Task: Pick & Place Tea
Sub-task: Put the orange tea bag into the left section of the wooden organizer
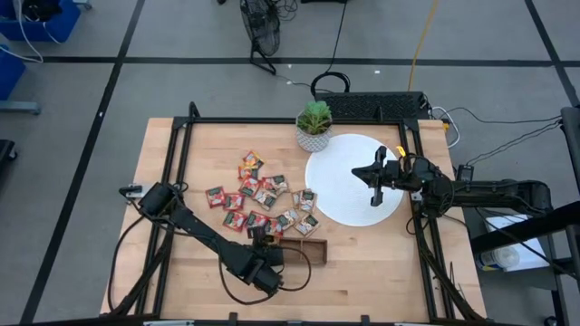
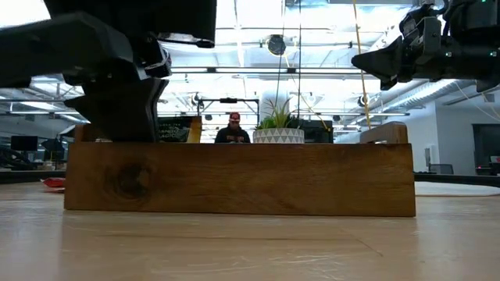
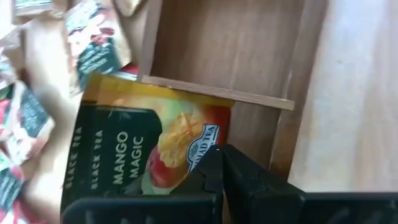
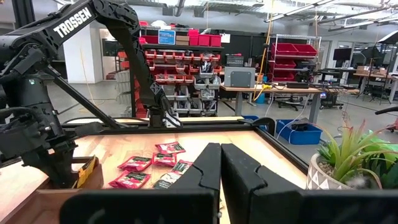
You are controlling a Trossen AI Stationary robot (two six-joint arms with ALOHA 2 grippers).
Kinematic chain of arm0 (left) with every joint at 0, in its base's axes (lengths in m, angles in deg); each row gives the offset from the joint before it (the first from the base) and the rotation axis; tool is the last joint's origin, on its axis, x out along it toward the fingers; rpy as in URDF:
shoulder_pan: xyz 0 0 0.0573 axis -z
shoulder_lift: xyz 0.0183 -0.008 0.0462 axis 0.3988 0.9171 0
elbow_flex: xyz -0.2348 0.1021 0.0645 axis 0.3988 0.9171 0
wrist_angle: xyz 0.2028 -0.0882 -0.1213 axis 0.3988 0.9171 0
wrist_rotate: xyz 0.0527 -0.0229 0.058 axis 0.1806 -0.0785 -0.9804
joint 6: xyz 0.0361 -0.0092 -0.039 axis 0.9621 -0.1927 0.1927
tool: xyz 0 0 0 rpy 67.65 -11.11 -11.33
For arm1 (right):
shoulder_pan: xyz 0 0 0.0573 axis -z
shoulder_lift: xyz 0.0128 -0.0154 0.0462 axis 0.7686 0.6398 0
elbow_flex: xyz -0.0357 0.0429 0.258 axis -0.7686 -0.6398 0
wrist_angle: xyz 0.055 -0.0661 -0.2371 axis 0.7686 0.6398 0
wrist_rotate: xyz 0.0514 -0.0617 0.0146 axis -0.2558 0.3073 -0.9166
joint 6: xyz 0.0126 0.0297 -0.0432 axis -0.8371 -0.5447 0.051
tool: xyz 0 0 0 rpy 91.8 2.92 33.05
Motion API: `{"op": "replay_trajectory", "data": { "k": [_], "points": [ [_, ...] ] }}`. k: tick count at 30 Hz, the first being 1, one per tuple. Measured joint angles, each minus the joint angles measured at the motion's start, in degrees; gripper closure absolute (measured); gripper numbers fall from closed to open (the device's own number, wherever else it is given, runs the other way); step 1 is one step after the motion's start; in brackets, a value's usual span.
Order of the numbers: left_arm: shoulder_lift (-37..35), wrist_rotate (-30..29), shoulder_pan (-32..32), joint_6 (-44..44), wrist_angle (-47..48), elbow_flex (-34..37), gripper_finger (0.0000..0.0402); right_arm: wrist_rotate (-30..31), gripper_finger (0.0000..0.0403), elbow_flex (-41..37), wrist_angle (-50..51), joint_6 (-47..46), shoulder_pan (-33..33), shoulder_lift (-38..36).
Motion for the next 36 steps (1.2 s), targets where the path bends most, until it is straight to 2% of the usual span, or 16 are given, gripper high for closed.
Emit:
{"op": "replay_trajectory", "data": {
  "k": [7, 13, 20, 26, 36],
  "points": [
    [-0.04, 1.39, -0.44, 6.03, -3.45, -0.02, 0.0398, 0.0, 0.0403, 0.0, 0.0, 0.0, 0.01, 0.0],
    [-0.04, 1.92, -1.72, 8.69, -5.02, -0.02, 0.0383, 0.0, 0.0403, 0.0, 0.41, 0.0, -0.01, 0.0],
    [-0.04, 2.72, -2.01, 13.79, -9.05, -0.02, 0.0393, 0.0, 0.0403, 0.0, 0.42, 0.0, 0.01, 0.0],
    [-0.04, 2.44, -2.03, 14.94, -10.19, -0.02, 0.0369, 0.0, 0.0403, 0.0, 0.42, 0.0, 0.01, 0.0],
    [-0.28, 2.41, -2.03, 12.56, -8.11, 0.0, 0.0364, 0.0, 0.0403, 0.0, 0.6, 0.0, 0.0, 0.0]
  ]
}}
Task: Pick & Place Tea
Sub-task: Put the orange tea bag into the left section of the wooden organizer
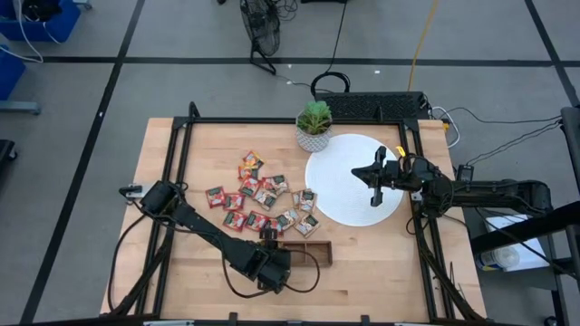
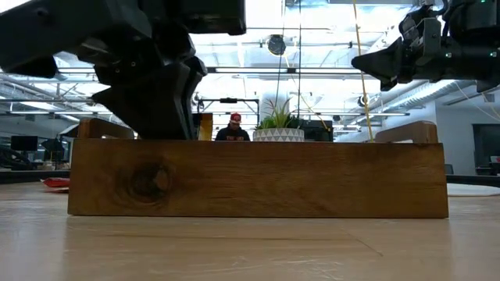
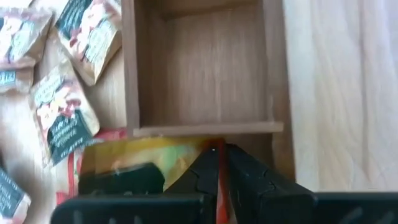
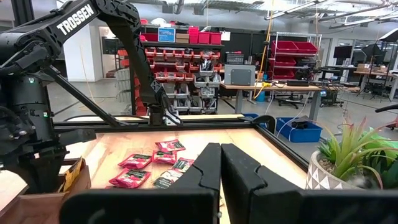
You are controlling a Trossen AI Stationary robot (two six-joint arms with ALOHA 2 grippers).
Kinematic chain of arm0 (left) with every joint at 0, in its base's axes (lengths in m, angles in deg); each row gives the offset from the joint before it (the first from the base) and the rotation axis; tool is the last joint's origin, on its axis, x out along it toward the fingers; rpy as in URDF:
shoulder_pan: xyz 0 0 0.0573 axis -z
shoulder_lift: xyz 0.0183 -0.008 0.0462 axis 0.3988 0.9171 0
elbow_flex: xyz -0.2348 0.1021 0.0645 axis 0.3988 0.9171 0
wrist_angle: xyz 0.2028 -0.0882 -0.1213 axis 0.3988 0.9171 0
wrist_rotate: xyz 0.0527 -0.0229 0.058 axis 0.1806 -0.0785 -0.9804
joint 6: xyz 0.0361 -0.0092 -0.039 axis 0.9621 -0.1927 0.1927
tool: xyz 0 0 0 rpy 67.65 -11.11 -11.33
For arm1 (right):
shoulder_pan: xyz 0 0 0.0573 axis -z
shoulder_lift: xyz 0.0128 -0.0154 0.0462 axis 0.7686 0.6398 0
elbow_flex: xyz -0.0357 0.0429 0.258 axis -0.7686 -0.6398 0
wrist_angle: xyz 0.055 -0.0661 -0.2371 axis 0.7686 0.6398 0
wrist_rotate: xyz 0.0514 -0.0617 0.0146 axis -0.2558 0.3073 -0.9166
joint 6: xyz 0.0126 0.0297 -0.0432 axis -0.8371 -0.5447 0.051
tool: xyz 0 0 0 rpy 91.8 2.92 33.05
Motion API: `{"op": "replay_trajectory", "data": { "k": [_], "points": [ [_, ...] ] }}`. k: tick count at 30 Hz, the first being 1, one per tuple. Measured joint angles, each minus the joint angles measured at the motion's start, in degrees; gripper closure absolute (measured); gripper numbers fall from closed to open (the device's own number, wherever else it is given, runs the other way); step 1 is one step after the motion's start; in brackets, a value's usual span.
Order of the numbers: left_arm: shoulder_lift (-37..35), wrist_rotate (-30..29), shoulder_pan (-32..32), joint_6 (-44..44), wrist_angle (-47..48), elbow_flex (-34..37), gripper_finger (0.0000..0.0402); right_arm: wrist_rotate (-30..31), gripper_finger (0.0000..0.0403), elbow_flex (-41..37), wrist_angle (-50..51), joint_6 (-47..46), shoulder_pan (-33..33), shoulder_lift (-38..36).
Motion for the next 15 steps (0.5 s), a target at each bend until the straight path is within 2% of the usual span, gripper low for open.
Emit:
{"op": "replay_trajectory", "data": {
  "k": [6, 11, 13, 15],
  "points": [
    [-3.71, 0.93, 0.0, -0.29, 0.77, 0.0, 0.0364, 0.0, 0.0403, 0.0, 0.06, 0.0, -0.01, 0.0],
    [-10.49, 0.78, 0.01, 2.57, 2.24, 0.0, 0.0364, 0.0, 0.0403, 0.0, 0.38, -0.03, -0.01, 0.0],
    [-14.17, -3.14, 0.04, 2.92, 5.45, 0.0, 0.0364, 0.0, 0.0403, 0.0, 0.68, -0.47, -0.01, 0.0],
    [-17.88, -10.23, 0.04, 1.76, 11.07, 0.0, 0.0364, 0.0, 0.0403, 0.0, 1.57, -1.04, -0.01, 0.0]
  ]
}}
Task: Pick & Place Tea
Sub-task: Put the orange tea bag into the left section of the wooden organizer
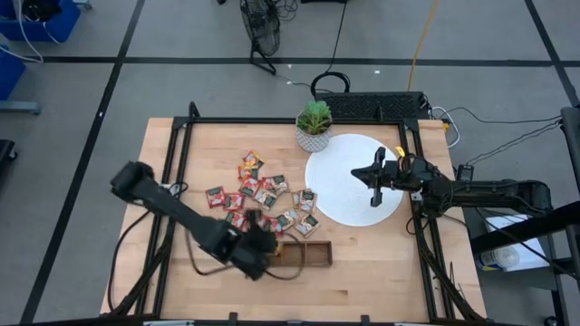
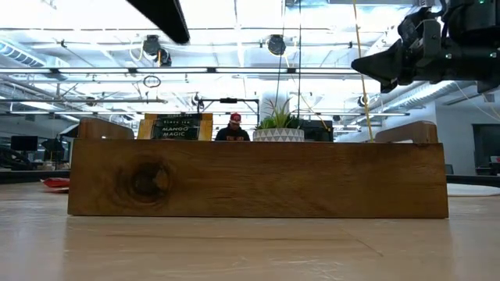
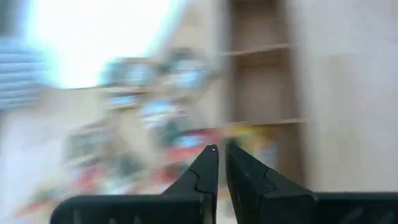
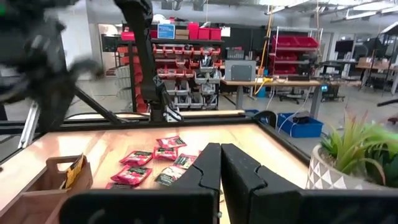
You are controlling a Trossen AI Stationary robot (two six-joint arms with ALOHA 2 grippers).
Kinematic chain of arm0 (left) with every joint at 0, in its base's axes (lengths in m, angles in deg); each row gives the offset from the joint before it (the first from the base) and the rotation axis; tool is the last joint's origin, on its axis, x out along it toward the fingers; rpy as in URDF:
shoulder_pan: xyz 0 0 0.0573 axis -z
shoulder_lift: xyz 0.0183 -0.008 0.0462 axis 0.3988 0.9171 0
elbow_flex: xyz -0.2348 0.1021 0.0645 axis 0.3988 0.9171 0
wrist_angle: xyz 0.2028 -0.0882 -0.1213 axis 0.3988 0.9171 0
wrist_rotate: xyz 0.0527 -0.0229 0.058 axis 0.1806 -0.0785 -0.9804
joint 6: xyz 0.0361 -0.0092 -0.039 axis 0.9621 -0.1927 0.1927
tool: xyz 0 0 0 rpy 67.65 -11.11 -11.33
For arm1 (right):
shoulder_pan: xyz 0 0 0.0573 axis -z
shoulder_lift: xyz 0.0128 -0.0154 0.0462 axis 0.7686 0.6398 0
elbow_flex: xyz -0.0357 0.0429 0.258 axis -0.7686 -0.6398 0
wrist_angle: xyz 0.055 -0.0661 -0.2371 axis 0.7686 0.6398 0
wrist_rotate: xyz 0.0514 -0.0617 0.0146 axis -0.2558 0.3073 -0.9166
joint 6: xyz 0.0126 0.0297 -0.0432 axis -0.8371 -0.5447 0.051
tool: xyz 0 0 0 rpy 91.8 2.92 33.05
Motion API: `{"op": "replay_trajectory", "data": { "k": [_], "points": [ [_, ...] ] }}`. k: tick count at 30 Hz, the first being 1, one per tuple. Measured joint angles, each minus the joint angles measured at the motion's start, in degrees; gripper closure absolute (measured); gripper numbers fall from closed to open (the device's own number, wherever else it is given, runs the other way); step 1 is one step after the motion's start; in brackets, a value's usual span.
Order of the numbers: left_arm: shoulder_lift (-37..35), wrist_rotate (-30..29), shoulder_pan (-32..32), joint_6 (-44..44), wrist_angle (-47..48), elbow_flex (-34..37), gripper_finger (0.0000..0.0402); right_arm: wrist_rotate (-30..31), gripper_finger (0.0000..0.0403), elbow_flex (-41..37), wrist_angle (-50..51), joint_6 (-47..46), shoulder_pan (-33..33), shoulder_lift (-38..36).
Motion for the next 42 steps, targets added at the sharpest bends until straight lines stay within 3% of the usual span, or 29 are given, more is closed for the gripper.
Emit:
{"op": "replay_trajectory", "data": {
  "k": [3, 8, 13, 20, 23, 27, 30, 42],
  "points": [
    [-4.61, -7.49, -1.54, -7.22, 10.1, 0.0, 0.0363, 0.01, 0.0403, 0.0, 2.48, -0.06, 0.0, 0.0],
    [-7.82, 0.98, -10.51, -16.62, 19.87, 0.83, 0.0319, 0.13, 0.0403, 0.0, 5.08, -0.73, 0.0, 0.02],
    [-7.89, 9.15, -21.95, -9.99, 19.73, 7.1, 0.0224, 0.17, 0.0403, 0.0, 4.95, -1.54, 0.0, 0.02],
    [-10.85, 22.46, -47.3, 1.02, 4.31, 21.16, 0.0115, 0.12, 0.0403, -4.18, 0.04, -3.15, 0.0, 0.71],
    [-12.48, 28.78, -57.64, 2.32, -2.85, 25.6, 0.0099, 0.17, 0.0403, -5.26, -3.14, -3.2, 0.02, 0.61],
    [-12.96, 42.72, -67.49, 2.56, -9.13, 30.07, 0.01, -0.07, 0.0403, -5.35, -2.35, -4.8, 0.0, 0.73],
    [-12.53, 46.74, -70.43, 1.98, -13.44, 32.4, 0.0109, -0.11, 0.0403, -5.4, -2.73, -5.17, 0.0, 0.67],
    [-11.17, 42.93, -69.99, 0.35, -17.61, 37.67, 0.012, -0.22, 0.0403, -5.55, -2.56, -5.16, -0.04, 0.72]
  ]
}}
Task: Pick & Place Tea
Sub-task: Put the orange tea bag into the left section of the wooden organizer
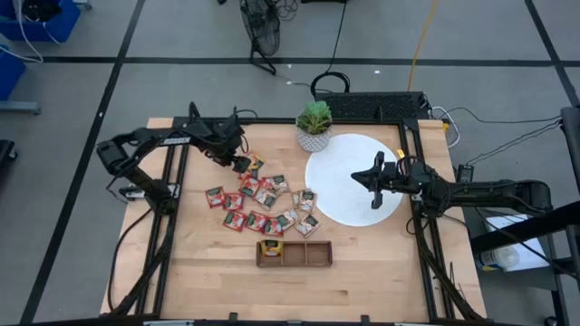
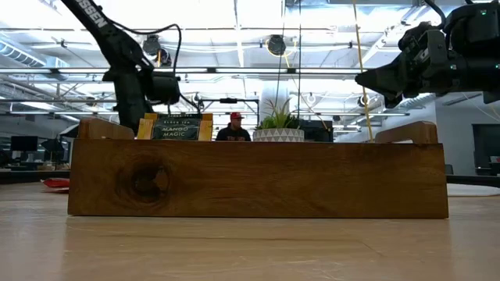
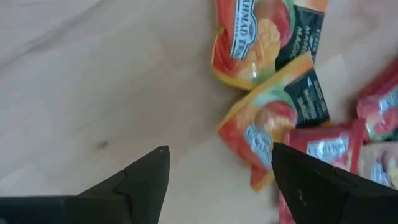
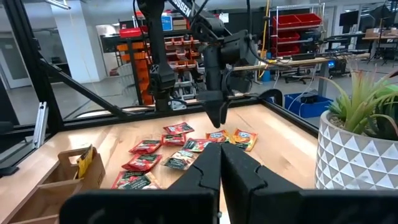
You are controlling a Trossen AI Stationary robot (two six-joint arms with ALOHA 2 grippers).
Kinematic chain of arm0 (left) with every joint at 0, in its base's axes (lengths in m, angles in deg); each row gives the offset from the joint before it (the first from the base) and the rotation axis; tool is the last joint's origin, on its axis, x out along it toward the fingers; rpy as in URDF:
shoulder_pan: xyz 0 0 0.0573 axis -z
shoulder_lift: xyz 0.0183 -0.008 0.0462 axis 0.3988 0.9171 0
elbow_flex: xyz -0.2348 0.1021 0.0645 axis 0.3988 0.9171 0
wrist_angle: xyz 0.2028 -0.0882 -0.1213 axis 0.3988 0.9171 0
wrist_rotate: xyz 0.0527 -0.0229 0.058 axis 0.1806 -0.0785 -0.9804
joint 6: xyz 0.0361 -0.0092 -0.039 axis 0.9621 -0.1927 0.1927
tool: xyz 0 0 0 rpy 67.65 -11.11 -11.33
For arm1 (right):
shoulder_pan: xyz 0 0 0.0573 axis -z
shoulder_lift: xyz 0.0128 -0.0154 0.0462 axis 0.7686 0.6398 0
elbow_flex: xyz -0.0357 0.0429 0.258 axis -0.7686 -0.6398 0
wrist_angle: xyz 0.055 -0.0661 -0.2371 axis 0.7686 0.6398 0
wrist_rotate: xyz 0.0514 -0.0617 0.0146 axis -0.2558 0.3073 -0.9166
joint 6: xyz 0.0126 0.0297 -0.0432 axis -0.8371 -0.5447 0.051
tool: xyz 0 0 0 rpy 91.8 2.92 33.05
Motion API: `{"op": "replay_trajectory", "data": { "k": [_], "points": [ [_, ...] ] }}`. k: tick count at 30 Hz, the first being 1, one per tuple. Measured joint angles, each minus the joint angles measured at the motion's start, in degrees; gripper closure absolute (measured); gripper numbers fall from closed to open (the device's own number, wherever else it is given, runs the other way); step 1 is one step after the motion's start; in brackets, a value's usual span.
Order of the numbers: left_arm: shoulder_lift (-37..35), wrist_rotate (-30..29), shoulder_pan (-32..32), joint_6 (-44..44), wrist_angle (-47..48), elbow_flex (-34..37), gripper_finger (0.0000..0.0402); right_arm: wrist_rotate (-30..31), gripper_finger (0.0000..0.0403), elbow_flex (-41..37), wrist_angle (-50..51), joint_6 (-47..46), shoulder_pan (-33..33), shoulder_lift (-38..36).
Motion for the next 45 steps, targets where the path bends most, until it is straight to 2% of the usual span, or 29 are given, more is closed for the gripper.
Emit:
{"op": "replay_trajectory", "data": {
  "k": [6, 19, 22, 24, 30, 32, 38, 45],
  "points": [
    [0.75, 2.14, 1.13, -1.02, -6.28, 2.8, 0.0117, 0.08, 0.0403, -0.02, -0.01, 0.09, -0.87, 0.0],
    [4.57, 3.72, 2.73, 0.55, -12.83, 2.63, 0.0127, 0.2, 0.0403, -0.07, -0.56, 0.73, -2.25, 0.02],
    [4.61, 4.63, 2.73, 1.39, -11.37, 2.65, 0.016, 0.2, 0.0403, -0.07, -0.54, 0.7, -2.25, 0.02],
    [4.63, 4.41, 2.73, 2.17, -10.32, 2.65, 0.0197, 0.2, 0.0403, -0.07, -0.48, 0.7, -2.25, 0.02],
    [4.73, 4.64, 2.8, 4.21, -9.59, 2.76, 0.0356, 0.21, 0.0403, -0.07, -0.07, 0.75, -2.25, 0.01],
    [4.76, 3.96, 2.78, 5.04, -9.61, 2.77, 0.0388, 0.22, 0.0403, -0.07, -0.07, 0.79, -2.25, 0.02],
    [2.35, 1.04, 3.4, 6.44, -8.38, 2.81, 0.0398, 0.22, 0.0403, -0.09, -0.07, 0.83, -2.25, 0.01],
    [-7.38, -3.55, 7.36, 8.43, -4.48, -0.22, 0.04, 0.24, 0.0403, -0.11, -0.09, 0.84, -2.25, 0.01]
  ]
}}
